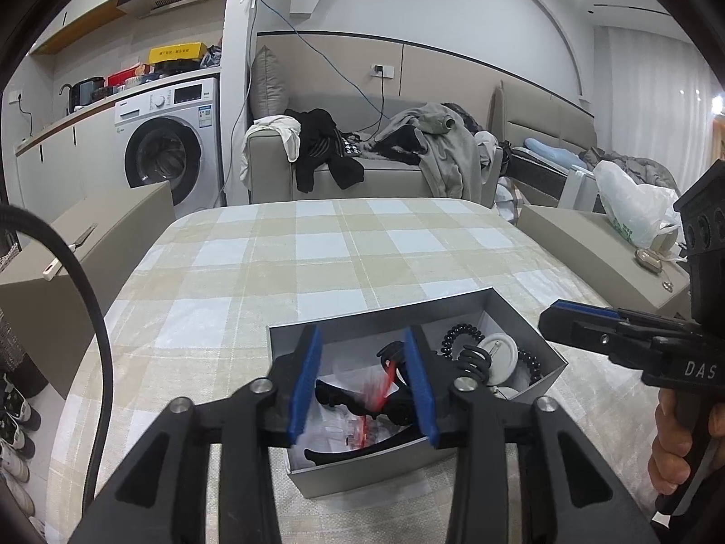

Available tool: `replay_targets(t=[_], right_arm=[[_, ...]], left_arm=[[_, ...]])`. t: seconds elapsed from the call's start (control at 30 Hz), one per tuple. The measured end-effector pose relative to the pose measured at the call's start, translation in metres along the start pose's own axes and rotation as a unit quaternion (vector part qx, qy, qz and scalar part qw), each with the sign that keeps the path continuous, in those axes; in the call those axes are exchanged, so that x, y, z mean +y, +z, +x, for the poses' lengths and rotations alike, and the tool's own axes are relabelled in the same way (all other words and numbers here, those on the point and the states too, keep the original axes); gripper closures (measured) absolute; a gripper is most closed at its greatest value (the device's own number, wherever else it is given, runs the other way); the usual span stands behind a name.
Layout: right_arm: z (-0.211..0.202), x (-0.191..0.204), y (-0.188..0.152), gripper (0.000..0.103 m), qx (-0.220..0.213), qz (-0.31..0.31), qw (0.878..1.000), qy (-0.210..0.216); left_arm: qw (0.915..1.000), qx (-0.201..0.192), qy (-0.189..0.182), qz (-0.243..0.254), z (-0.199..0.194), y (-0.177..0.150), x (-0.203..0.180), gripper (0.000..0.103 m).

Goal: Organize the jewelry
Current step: 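Carry the clear ring and white badge into the grey box and open both tools, then withdraw both open tools from the box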

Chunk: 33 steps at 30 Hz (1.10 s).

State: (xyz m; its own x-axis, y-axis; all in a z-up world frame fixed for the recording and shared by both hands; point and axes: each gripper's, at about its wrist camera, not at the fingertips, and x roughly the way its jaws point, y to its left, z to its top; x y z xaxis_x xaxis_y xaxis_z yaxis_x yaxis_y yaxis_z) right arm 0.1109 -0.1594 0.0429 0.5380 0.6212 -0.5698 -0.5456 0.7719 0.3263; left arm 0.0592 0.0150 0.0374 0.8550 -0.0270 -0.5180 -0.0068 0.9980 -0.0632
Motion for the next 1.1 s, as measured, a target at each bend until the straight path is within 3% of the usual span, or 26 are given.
replay_targets(t=[0.07,0.13,0.27,0.3,0.37,0.57,0.9,1.1], right_arm=[[-0.002,-0.003,0.000,0.044,0.000,0.007,1.000,0.004],[-0.003,-0.007,0.000,0.036,0.001,0.014,1.000,0.006],[-0.006,-0.012,-0.002,0.012,-0.002,0.019,1.000,0.001],[-0.007,-0.013,-0.003,0.004,-0.004,0.019,1.000,0.000],[-0.010,-0.013,-0.004,0.000,-0.010,0.017,1.000,0.001],[-0.012,-0.008,-0.012,0.000,-0.016,-0.021,1.000,-0.009],[-0.019,0.014,-0.024,0.000,-0.075,-0.106,0.991,-0.026],[-0.017,0.021,-0.028,0.000,-0.081,-0.129,0.988,-0.029]], left_arm=[[1.0000,0.002,0.006,0.003,0.000,0.000,0.001,0.051],[0.9999,0.005,0.007,0.007,0.000,0.000,0.002,0.023],[0.9999,-0.001,0.009,0.009,-0.004,-0.001,0.004,0.011],[0.9999,-0.002,0.011,0.007,-0.006,-0.002,0.005,0.002],[0.9999,-0.011,0.009,0.001,-0.010,-0.002,0.007,0.001],[0.9995,-0.025,-0.006,-0.018,-0.022,-0.010,0.014,0.001],[0.9984,-0.051,0.010,-0.022,-0.022,-0.020,0.024,0.001],[0.9982,-0.059,0.007,-0.010,-0.021,-0.023,0.023,0.001]])
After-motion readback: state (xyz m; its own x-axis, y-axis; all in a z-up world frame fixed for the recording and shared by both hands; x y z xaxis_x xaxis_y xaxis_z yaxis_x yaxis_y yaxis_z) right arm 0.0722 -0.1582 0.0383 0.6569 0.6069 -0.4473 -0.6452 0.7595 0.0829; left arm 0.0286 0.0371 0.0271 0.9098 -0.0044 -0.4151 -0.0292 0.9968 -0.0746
